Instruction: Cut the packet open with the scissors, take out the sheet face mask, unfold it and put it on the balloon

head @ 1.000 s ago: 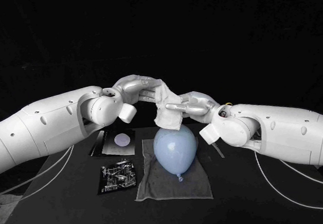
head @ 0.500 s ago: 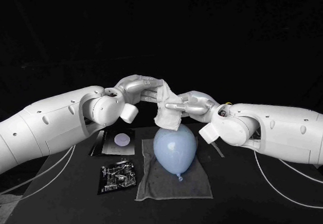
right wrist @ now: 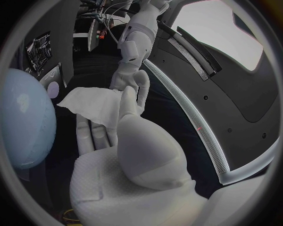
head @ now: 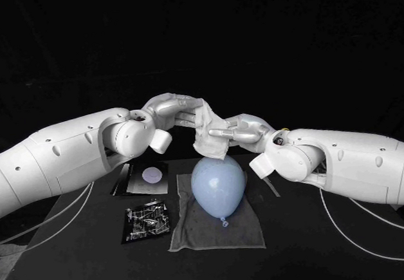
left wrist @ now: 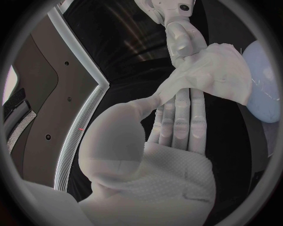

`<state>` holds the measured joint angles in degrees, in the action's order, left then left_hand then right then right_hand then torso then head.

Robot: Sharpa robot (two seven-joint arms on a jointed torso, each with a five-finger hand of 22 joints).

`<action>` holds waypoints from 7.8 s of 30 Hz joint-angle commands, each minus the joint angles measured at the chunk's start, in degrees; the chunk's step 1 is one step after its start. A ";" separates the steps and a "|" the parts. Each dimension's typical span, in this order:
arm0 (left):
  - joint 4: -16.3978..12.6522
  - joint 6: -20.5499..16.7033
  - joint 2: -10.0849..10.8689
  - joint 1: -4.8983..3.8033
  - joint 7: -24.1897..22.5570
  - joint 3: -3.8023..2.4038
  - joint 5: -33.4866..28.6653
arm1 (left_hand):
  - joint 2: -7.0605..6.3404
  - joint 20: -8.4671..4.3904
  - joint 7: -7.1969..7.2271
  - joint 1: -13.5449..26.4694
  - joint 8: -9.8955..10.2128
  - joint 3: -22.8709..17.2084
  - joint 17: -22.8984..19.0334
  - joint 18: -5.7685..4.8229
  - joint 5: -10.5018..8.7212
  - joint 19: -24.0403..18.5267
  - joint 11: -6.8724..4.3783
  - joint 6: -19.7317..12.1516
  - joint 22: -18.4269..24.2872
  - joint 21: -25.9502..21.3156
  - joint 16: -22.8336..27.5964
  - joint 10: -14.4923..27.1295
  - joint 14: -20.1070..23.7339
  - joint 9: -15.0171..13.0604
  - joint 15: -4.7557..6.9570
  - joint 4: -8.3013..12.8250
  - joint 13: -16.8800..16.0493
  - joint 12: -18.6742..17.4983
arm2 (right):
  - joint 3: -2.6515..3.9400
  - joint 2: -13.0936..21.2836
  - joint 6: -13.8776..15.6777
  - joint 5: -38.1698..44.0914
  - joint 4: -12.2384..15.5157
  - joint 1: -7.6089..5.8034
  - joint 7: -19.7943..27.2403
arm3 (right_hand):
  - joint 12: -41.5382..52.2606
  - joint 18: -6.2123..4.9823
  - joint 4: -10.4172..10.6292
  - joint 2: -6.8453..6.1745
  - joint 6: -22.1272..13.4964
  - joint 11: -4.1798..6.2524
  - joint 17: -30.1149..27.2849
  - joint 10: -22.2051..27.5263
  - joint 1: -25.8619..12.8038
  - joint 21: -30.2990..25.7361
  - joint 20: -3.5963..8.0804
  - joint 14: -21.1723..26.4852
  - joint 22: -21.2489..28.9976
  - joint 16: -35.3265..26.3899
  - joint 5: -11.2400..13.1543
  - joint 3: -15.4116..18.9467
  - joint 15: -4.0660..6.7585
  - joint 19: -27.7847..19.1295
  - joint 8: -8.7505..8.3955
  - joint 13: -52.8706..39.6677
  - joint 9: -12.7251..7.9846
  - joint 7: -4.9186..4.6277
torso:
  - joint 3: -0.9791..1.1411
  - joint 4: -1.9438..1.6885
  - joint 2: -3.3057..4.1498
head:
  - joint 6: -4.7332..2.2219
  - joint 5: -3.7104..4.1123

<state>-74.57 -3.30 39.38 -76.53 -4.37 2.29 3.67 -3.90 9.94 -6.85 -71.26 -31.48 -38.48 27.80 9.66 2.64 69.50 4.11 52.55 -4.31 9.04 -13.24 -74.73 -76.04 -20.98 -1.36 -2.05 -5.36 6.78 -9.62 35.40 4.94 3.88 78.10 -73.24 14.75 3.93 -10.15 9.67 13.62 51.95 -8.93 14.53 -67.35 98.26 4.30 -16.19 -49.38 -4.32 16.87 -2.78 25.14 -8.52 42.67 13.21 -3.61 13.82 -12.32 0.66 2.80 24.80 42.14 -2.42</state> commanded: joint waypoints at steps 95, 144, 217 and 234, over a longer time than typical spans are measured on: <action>-14.66 -27.88 7.90 7.04 -14.51 1.88 20.50 | -6.78 -3.57 -0.88 -9.55 3.98 19.22 13.41 0.62 0.24 0.28 -0.92 -0.56 -10.72 15.10 -44.37 8.52 11.57 3.55 1.38 -11.75 -12.00 29.75 | -0.04 3.43 12.12 -11.11 5.96 -0.34 5.45 | -0.44 2.42 6.85 2.68 -14.66 -4.97 -3.70 17.28 -28.59 -0.96 -0.54 8.13 0.92 -10.06 -0.16 -3.45 -4.27 -8.77 -9.88 0.05 -5.83 -4.29 | 0.02 -0.05 0.08 | -1.08 3.21; -9.11 -23.58 4.84 6.98 -12.05 1.80 37.54 | -5.21 5.04 -5.32 -19.76 5.78 28.20 0.71 -2.06 0.20 -23.03 5.62 -8.80 -10.24 8.93 -31.52 28.50 34.14 4.03 -6.01 -13.15 -6.47 21.44 | -0.13 3.73 14.35 -9.43 7.28 -0.27 5.80 | 0.05 0.38 -5.63 2.87 -4.53 -3.19 -5.02 12.19 -13.86 2.32 -0.43 0.80 -0.27 -6.25 -2.78 -14.10 -2.22 -1.24 -7.87 -0.10 -5.42 -2.64 | 0.00 -0.01 0.03 | -0.98 3.37; 3.39 9.61 -3.08 7.51 -1.65 1.38 0.32 | 8.70 6.64 -7.67 15.99 10.27 44.85 -17.55 -2.96 0.14 -20.89 7.33 -7.12 0.31 -4.50 -1.14 18.89 27.30 10.61 -8.45 -14.81 1.04 4.50 | 0.30 7.51 6.94 23.26 12.05 -3.41 -0.19 | -0.10 -0.46 -21.12 -11.15 5.09 -0.36 -1.76 2.87 -28.90 6.56 1.04 -8.40 -0.01 -6.23 -0.60 -56.85 0.55 3.98 -4.13 0.01 -6.03 -0.28 | 0.00 -0.07 0.07 | -2.40 0.77; 4.66 15.45 -3.62 7.36 -0.20 1.21 -4.98 | 14.26 6.71 -5.65 20.72 8.57 52.96 -14.68 -0.89 0.04 -17.75 5.17 -1.55 0.46 -4.80 -3.92 11.19 24.64 9.45 -6.58 -14.88 0.44 3.75 | 0.32 7.65 6.38 22.89 12.97 -3.57 -0.47 | -0.27 -0.49 -21.28 -11.72 5.03 -0.35 -1.43 2.94 -28.32 6.78 1.17 -8.84 -0.09 -5.89 -0.62 -57.19 0.68 4.33 -3.96 0.06 -5.82 -0.21 | 0.03 -0.01 0.01 | -2.15 0.55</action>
<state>-69.93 9.64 35.86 -69.06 -5.67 3.59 0.40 10.12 16.59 -12.37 -50.47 -22.75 14.36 13.06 8.00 2.85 51.42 9.32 50.58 -3.89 4.59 -17.01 -63.19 -51.10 -11.49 -7.89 -16.92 -4.87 10.62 -9.37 42.96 12.26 26.44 90.86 -76.75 13.97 3.76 -10.14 -11.54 1.97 56.71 -9.22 13.07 -63.98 69.67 10.81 -15.06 -57.89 -4.35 10.59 -3.66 -31.72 -7.91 46.68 8.89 -3.56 7.95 -12.66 0.66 2.78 24.81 39.94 -1.88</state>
